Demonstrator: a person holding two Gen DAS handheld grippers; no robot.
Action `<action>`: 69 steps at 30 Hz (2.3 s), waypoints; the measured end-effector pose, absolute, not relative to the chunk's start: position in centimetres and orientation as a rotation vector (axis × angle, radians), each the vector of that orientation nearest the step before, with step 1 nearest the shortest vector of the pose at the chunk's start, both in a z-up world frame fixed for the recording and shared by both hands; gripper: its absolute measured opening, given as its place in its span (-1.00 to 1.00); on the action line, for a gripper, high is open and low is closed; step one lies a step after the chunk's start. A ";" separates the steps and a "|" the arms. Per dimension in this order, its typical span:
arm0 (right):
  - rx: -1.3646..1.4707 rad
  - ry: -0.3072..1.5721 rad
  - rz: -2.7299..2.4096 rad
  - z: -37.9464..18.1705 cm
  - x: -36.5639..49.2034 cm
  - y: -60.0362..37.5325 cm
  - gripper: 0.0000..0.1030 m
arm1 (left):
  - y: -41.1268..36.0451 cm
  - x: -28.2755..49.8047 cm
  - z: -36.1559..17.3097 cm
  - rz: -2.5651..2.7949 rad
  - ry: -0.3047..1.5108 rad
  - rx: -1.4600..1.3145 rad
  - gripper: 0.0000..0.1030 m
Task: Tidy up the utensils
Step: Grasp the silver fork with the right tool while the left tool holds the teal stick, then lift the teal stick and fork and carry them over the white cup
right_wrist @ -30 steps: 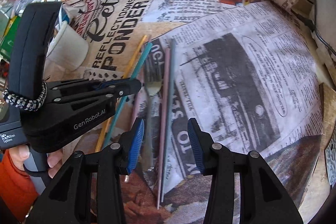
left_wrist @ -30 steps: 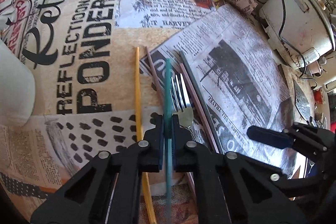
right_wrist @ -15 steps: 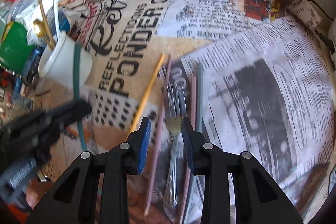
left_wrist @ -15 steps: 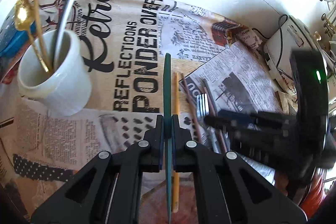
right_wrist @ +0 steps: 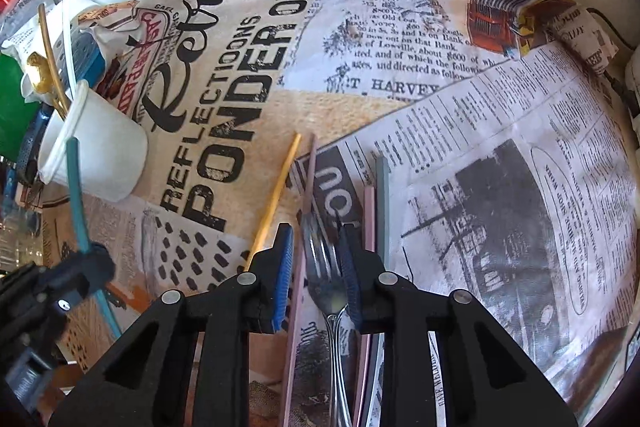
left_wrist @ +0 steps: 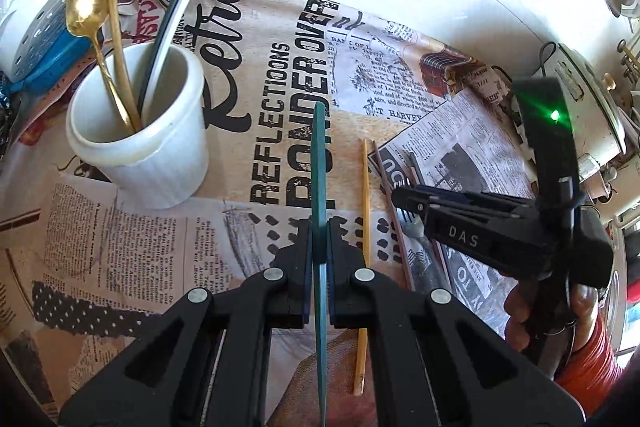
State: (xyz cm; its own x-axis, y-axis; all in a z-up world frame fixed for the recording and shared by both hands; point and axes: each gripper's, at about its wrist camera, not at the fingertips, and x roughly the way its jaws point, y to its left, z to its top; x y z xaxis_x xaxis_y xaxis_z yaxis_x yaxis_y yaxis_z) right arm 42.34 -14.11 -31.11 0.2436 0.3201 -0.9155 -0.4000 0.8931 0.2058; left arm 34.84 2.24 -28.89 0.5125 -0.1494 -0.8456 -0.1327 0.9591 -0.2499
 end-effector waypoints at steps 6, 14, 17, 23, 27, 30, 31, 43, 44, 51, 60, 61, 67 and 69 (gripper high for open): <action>-0.141 1.205 0.477 -31.5 41.6 -13.8 -0.61 | 2.3 34.5 -28.9 -0.018 1.043 -0.287 -0.92; -0.250 1.201 0.488 -31.7 40.3 -13.9 -0.57 | 2.1 33.9 -28.7 -0.026 1.037 -0.285 -0.92; -0.289 1.198 0.501 -31.6 39.7 -14.3 -0.55 | 2.2 33.8 -28.7 -0.025 1.040 -0.284 -0.92; -0.390 1.155 0.526 -31.7 38.9 -13.2 -0.41 | 2.7 33.8 -28.8 -0.014 1.040 -0.306 -0.92; -0.360 1.148 0.529 -31.8 39.9 -13.4 -0.41 | 2.8 33.8 -28.8 -0.007 1.041 -0.308 -0.92; -0.357 1.137 0.526 -32.0 40.8 -12.6 -0.40 | 2.8 33.8 -28.7 -0.002 1.041 -0.305 -0.92; -0.355 1.130 0.528 -32.0 41.0 -12.5 -0.40 | 2.8 33.8 -28.7 0.000 1.040 -0.304 -0.92; -0.258 1.124 0.511 -29.4 40.5 -13.5 -0.59 | 2.0 33.6 -26.7 -0.002 1.014 -0.268 -0.92; -0.247 1.113 0.511 -28.8 40.4 -13.8 -0.59 | 2.0 33.6 -26.5 -0.002 1.009 -0.266 -0.92; -0.183 1.049 0.500 -25.4 39.2 -16.1 -0.59 | 1.9 33.7 -24.5 -0.002 0.964 -0.272 -0.92; -0.114 0.971 0.503 -21.2 37.6 -18.1 -0.59 | 1.3 33.6 -22.0 -0.020 0.885 -0.248 -0.92; -0.110 0.958 0.506 -20.7 37.4 -18.0 -0.59 | 1.3 33.6 -21.7 -0.022 0.875 -0.247 -0.92; -0.082 0.904 0.514 -18.2 37.2 -17.5 -0.59 | 1.7 33.7 -20.1 -0.026 0.830 -0.239 -0.92; -0.074 0.885 0.518 -17.4 37.2 -17.1 -0.59 | 2.0 33.7 -19.5 -0.027 0.814 -0.234 -0.92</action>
State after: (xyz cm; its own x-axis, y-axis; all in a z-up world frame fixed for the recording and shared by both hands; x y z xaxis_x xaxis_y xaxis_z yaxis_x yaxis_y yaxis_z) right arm 37.21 -17.14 -17.42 0.5190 0.4017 -0.7545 -0.4617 0.8746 0.1481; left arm 33.66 2.01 -19.49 0.6874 -0.1140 -0.7173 -0.0657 0.9738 -0.2177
